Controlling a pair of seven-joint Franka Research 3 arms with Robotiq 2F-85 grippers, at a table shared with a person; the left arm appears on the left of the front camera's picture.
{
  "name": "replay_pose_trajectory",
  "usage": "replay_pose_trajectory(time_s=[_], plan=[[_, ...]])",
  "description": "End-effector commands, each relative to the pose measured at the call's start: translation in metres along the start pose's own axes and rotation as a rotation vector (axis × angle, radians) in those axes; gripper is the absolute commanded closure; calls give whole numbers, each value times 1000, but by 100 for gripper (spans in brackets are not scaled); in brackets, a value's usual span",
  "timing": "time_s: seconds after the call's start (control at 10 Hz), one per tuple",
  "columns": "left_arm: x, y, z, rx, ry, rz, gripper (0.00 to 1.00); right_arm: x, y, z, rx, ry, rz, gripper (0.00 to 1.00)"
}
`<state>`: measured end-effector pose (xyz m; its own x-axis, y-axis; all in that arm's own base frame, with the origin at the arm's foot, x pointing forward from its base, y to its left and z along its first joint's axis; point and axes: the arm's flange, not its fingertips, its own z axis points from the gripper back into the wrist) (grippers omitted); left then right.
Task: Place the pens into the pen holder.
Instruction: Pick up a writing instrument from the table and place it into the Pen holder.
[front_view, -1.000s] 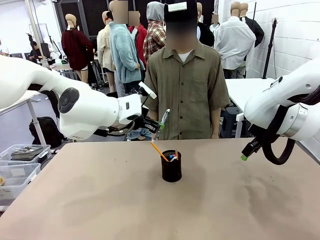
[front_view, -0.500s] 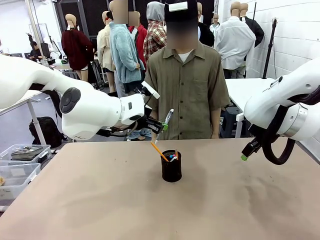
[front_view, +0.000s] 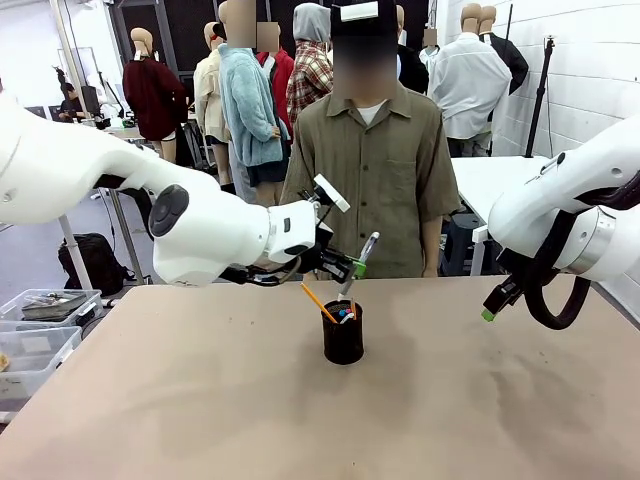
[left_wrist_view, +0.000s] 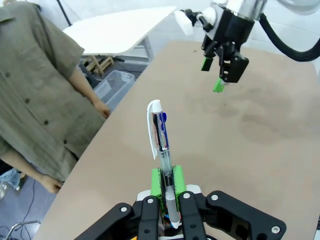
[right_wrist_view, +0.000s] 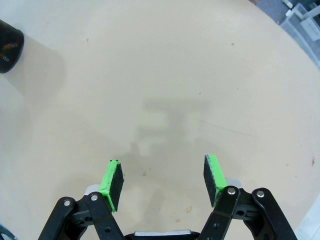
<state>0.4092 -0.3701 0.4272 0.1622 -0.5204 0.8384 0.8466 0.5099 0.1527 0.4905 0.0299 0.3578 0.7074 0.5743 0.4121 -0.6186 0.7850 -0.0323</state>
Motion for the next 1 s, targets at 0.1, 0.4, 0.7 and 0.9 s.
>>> replay_pose_trajectory(time_s=[0.1,0.4,0.7,0.9], plan=[[3,13,-11,-118,-19,1,100,-5,-2,-3,8,-21,6,19],[-11,16,-13,-110,-37,63,100,-5,-2,-3,8,-21,6,19],[-12,18,-7,-95,-71,72,100,-5,-2,-3,8,-21,6,19],[-18,22,-7,-84,-72,86,100,-5,-2,-3,8,-21,6,19]])
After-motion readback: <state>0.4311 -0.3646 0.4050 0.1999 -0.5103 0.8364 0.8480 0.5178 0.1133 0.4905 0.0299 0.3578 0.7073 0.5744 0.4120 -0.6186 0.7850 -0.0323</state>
